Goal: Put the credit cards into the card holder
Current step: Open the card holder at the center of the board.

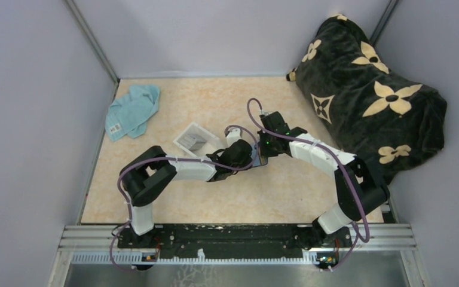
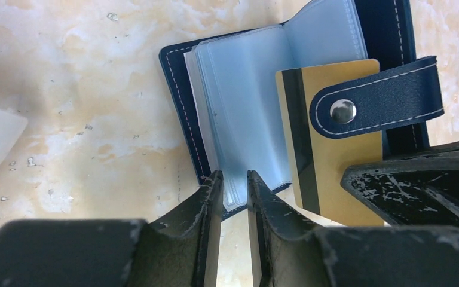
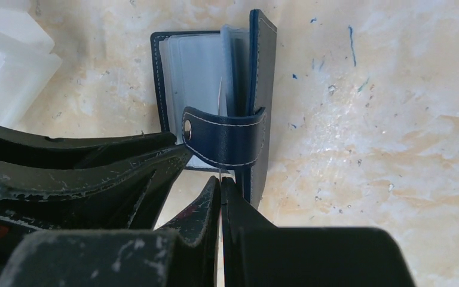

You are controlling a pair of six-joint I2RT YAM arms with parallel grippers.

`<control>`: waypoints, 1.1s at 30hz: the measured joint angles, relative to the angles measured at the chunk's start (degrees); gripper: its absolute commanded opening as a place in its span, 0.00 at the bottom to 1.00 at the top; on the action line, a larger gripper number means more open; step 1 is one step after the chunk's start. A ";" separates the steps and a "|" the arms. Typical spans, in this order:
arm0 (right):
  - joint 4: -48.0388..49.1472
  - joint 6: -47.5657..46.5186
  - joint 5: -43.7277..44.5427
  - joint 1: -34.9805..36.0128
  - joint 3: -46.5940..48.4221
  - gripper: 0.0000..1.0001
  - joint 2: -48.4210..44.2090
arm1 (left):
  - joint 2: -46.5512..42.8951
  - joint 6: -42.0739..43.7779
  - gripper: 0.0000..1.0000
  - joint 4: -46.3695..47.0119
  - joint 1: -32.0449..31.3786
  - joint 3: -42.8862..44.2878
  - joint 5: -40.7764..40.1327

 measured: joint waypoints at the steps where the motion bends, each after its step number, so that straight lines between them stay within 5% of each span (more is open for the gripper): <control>1: -0.04 -0.13 -0.13 -0.33 0.00 0.00 -0.24 | 0.31 -0.07 0.29 -0.02 0.00 0.39 0.02; 19: -0.37 -1.62 -2.51 -6.80 -0.02 0.00 -0.87 | 2.27 -1.38 0.28 -1.22 0.33 2.91 -0.22; 33: 7.13 -0.11 -12.26 -13.07 -2.73 0.00 2.43 | 3.04 -1.49 0.26 -1.46 1.09 3.50 0.11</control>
